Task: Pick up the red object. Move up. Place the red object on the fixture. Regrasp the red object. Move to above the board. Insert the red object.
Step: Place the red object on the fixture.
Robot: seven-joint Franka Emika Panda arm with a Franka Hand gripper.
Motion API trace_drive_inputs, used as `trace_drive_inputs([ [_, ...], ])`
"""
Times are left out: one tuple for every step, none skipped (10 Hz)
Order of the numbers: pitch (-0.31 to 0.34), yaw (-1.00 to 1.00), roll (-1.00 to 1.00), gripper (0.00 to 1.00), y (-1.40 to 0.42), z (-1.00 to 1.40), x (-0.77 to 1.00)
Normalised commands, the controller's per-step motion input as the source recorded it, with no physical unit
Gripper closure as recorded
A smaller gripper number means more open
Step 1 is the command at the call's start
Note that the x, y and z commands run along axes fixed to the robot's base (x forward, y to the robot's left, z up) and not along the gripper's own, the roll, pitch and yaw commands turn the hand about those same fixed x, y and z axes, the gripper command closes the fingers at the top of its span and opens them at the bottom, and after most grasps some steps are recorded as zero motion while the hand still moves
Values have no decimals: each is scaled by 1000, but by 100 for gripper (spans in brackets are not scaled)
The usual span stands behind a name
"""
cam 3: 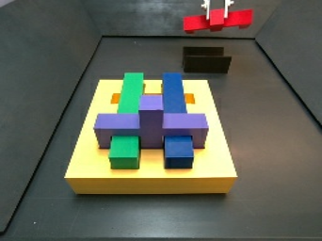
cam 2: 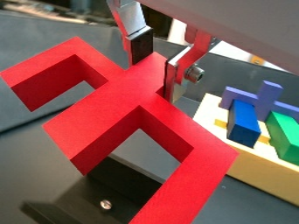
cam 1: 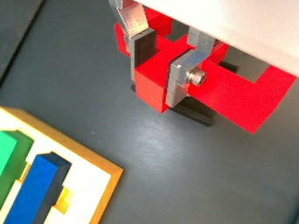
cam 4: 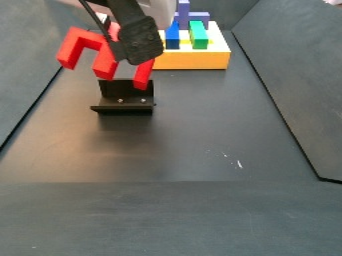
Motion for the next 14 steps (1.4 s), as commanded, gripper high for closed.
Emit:
trace_drive_inputs([
  [357, 620, -43, 100, 0, -251, -126],
  [360, 674, -114, 100, 0, -237, -43],
  [371, 651, -149, 100, 0, -237, 0],
  [394, 563, -89, 100, 0, -277, 0],
  [414, 414, 0, 100, -100, -371, 0],
  [337, 377, -63, 100, -86, -363, 31],
  [337, 329, -171, 100, 0, -294, 91],
  [303, 160, -340, 100, 69, -114, 49],
  [43, 0, -577, 100, 140, 0, 46],
  [0, 0, -649, 100, 134, 6, 94],
  [-103, -46, -680, 100, 163, 0, 117],
  [-237, -191, -637, 100, 151, 0, 160],
  [-303, -246, -523, 100, 71, 0, 249],
  [-120, -157, -357, 100, 3, -40, 283],
])
